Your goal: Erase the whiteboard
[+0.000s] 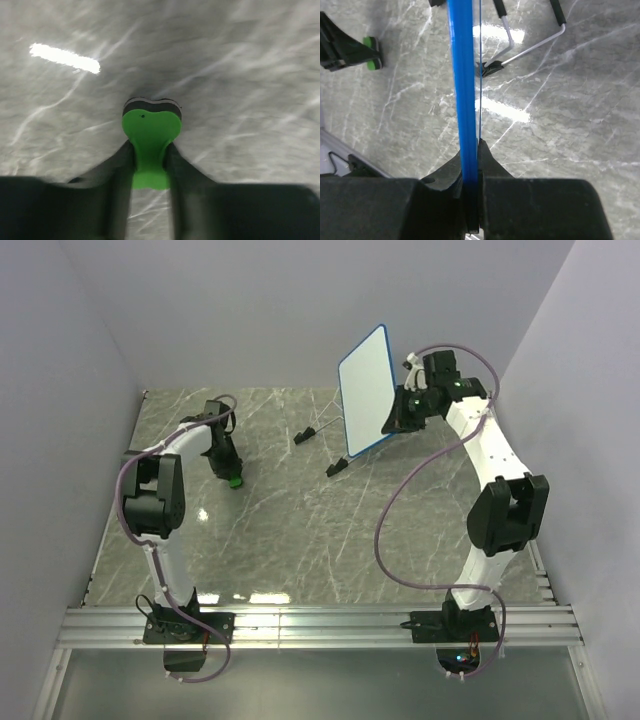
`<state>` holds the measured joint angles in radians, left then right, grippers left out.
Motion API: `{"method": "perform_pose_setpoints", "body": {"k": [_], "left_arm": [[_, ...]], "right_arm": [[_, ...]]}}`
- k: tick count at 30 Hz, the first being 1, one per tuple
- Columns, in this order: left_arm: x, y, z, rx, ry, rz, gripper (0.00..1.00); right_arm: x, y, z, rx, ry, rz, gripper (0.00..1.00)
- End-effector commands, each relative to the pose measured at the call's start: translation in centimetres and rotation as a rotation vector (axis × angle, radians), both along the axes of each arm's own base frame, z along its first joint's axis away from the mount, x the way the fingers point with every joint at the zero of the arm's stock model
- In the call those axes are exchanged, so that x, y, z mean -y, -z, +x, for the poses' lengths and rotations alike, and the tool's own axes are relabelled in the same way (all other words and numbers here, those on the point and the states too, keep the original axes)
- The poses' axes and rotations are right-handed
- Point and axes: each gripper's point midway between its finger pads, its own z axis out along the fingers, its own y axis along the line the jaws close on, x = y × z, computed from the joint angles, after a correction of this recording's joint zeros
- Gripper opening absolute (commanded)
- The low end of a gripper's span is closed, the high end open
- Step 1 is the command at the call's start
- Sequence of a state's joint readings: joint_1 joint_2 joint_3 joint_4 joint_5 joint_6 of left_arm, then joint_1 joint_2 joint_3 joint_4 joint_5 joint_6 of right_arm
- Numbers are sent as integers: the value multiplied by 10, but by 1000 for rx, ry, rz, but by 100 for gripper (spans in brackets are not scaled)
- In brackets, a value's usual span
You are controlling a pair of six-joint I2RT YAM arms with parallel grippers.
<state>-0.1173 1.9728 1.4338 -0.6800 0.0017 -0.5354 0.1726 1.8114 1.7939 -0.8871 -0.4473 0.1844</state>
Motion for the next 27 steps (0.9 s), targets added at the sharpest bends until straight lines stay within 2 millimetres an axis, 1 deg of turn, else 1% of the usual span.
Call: {"method": "perform_pose_setpoints", "body": {"k": [1,2,3,4,5,6,8,9,10,12,14,15,19,23,24,26,27], "left_arm": [[-17,1,-11,-21,-33,72,45],[-20,2,-13,-28,-39,84,55],[-20,2,-14,-29,-42,88,68],[-21,2,-15,-33,-45,93,92],[-23,0,-16,-28,-52,102,98],[-24,-1,-17,-28,-59,103,99],[-24,-3,-18,-24,-60,100,99],[-23,-4,-18,-24,-61,98,99],[-23,-4,-18,-24,-58,96,99],[-21,-3,-18,-25,-59,88,99],[-20,-3,-19,-25,-59,83,100],[-19,-3,-18,-22,-57,77,99],[-19,-3,-20,-22,-58,71,99],[-18,-5,-19,-12,-59,66,99],[-17,-5,-20,-14,-56,66,99],[-18,-7,-21,-12,-56,66,99],[-18,-7,-21,-11,-56,66,99]], "right_arm": [[2,-43,-1,156,-57,55,0],[-2,-41,-3,156,-81,56,0],[-6,-38,-6,152,-98,55,0],[-9,-35,-9,147,-109,43,0],[-16,-32,-13,149,-140,31,0],[-20,-29,-16,144,-154,19,0],[-23,-23,-21,143,-176,-17,0],[-30,-17,-28,132,-206,-29,0],[-32,-15,-31,128,-218,-36,0],[-32,-5,-39,106,-226,-56,0],[-28,-5,-43,114,-223,-74,0],[-27,0,-46,103,-223,-82,0],[-23,0,-45,112,-215,-97,0],[-22,3,-38,108,-205,-113,0],[-22,-1,-34,120,-202,-113,0],[-22,-1,-30,120,-194,-127,0],[-21,-8,-27,137,-190,-125,0]]}}
